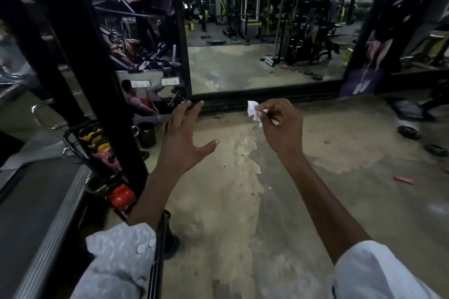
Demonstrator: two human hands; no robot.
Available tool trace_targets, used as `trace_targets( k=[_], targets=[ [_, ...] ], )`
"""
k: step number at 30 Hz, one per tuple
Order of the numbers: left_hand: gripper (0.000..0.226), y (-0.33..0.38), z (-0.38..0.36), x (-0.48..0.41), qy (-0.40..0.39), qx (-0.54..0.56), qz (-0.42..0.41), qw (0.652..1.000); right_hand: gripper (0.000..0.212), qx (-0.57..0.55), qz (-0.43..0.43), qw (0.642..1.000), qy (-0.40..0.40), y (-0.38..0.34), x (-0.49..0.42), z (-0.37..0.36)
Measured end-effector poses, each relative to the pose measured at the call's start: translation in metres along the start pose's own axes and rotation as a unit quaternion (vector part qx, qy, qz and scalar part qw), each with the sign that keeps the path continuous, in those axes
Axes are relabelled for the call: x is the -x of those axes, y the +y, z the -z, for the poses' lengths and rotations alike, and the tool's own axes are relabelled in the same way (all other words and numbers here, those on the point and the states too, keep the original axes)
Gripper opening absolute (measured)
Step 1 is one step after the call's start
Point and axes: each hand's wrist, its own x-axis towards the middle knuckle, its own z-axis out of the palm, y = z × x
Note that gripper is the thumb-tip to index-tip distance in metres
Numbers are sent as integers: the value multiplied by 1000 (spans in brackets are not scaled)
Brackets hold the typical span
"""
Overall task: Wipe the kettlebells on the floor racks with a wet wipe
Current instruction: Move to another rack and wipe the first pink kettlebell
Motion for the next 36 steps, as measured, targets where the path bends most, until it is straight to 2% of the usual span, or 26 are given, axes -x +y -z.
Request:
trace_targets(
  k=[7,11,14,17,21,28,33,36],
  targets=[
    [96,-71,-54,-119,10,-22,20,1000,22,-36,-2,999,-24,87,-111,-95],
    [95,-116,-88,-182,22,-34,37,999,22,-62,29,996,-50,138,-172,-162],
    [95,-150,-105,-226,52,-63,67,994,17,-100,51,990,-86,174,-223,-222],
    [96,-184,-114,-263,62,-59,132,988,15,-124,69,980,-139,199,-267,-289],
    [94,-238,-116,-297,106,-136,163,971,14,-141,85,962,-218,208,-300,-380],
    [96,-342,-113,-319,147,-198,280,928,21,-222,65,910,-344,217,-306,-565],
    [96,-404,-110,-321,193,-213,372,883,31,-284,84,851,-433,199,-288,-671],
    [99,-431,-108,-313,213,-224,417,854,28,-322,100,808,-484,182,-277,-721]
  ],
)
